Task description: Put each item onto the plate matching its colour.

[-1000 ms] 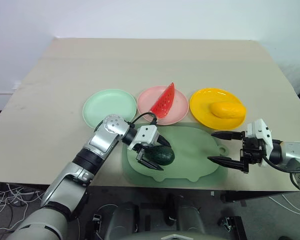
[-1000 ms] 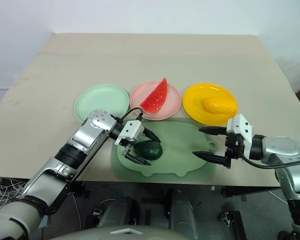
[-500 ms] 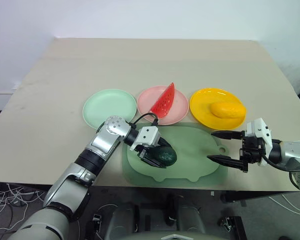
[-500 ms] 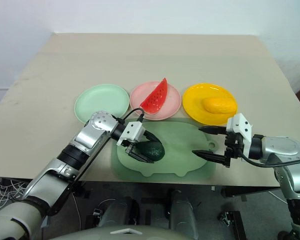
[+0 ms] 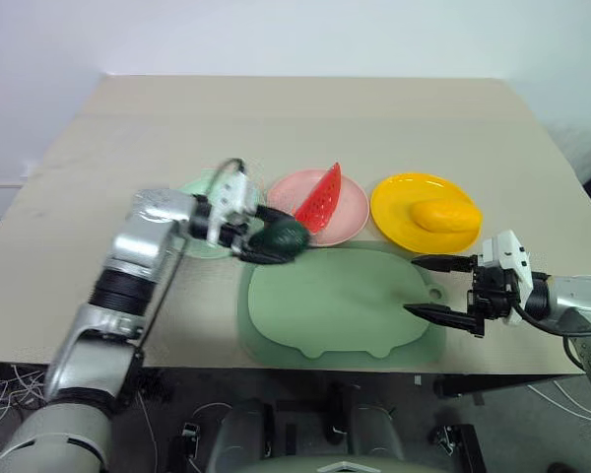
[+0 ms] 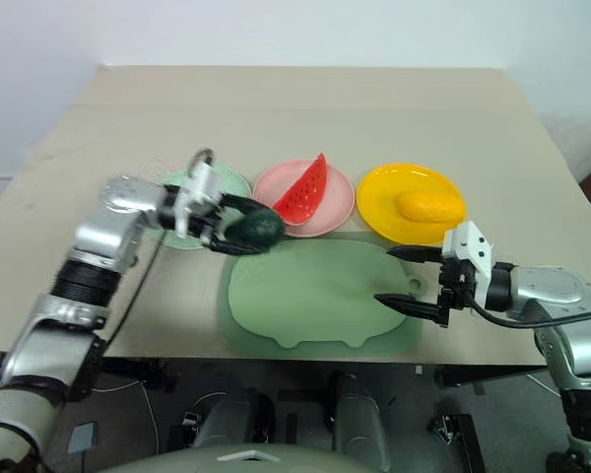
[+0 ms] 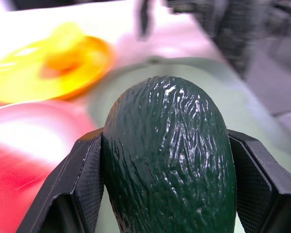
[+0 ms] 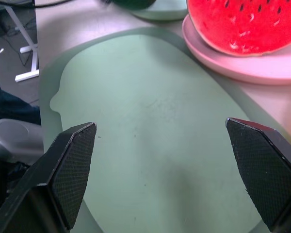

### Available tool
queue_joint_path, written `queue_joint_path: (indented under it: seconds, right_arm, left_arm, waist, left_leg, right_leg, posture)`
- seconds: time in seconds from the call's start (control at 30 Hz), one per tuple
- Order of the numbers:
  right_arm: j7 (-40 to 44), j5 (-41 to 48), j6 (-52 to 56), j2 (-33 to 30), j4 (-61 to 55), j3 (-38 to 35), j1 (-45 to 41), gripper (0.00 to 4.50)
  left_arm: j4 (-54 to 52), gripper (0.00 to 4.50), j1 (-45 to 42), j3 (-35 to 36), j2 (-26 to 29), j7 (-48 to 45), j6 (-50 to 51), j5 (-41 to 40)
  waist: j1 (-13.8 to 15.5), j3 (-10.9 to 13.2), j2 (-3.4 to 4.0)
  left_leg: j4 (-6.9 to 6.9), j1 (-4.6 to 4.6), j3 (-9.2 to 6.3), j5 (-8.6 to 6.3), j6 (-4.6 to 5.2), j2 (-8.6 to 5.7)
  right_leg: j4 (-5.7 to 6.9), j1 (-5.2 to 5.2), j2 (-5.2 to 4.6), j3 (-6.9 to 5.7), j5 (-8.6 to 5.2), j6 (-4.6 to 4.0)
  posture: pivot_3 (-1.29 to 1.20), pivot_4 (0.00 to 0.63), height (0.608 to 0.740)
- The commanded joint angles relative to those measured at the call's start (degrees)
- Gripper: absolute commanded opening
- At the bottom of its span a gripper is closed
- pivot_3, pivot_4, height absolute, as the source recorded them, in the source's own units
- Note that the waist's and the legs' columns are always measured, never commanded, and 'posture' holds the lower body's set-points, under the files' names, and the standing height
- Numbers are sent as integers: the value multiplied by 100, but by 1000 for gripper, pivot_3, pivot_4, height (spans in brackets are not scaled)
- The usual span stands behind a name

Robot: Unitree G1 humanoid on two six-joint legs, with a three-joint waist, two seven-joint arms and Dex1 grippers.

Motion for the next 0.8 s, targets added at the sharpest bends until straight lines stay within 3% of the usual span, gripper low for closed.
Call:
queue_joint_path:
  seconds: [0.03, 0.2, 0.5, 0.63, 0.8]
  right_arm:
    - [7, 62, -40, 52, -13, 14, -175, 4500]
    - [19, 44, -62, 91, 49, 68, -291, 4500]
    - [9, 41, -81, 104, 21, 66, -323, 4500]
    - [13, 36, -104, 100, 26, 45, -296, 4500]
    - [-1, 51, -102, 104, -27, 21, -237, 4500]
  left_arm:
    - [706, 3097, -350, 486, 255, 405, -120, 63]
    - [2671, 3097, -823, 717, 362, 1503, -1042, 654]
    - [4180, 3097, -946, 483, 105, 2389, -2103, 1510]
    - [4365, 4383, -997, 521, 60, 2397, -2248, 1598]
    - [4187, 4479, -982, 740, 99, 2159, -2311, 1380]
  waist:
    - [4, 0, 0]
    - [27, -1, -3]
    - [17, 3, -12]
    - [9, 3, -15]
    - [6, 3, -15]
  left_leg:
    - [0, -1, 0, 0, 0, 0]
    - [5, -2, -1, 0, 0, -8]
    - [4, -6, 5, 13, -23, -8]
    - [4, -5, 5, 12, -22, -8]
    - [4, -5, 6, 13, -23, -8]
  right_leg:
    - [-1, 0, 0, 0, 0, 0]
    - [-3, 8, -3, -1, 4, 6]
    - [-3, 9, -3, -1, 12, 14]
    - [-3, 8, -3, -1, 13, 14]
    - [-2, 6, -3, -1, 14, 13]
  posture:
    - [0, 150, 736]
    - [0, 150, 736]
    - [0, 150, 736]
    - [0, 150, 736]
    - [0, 150, 736]
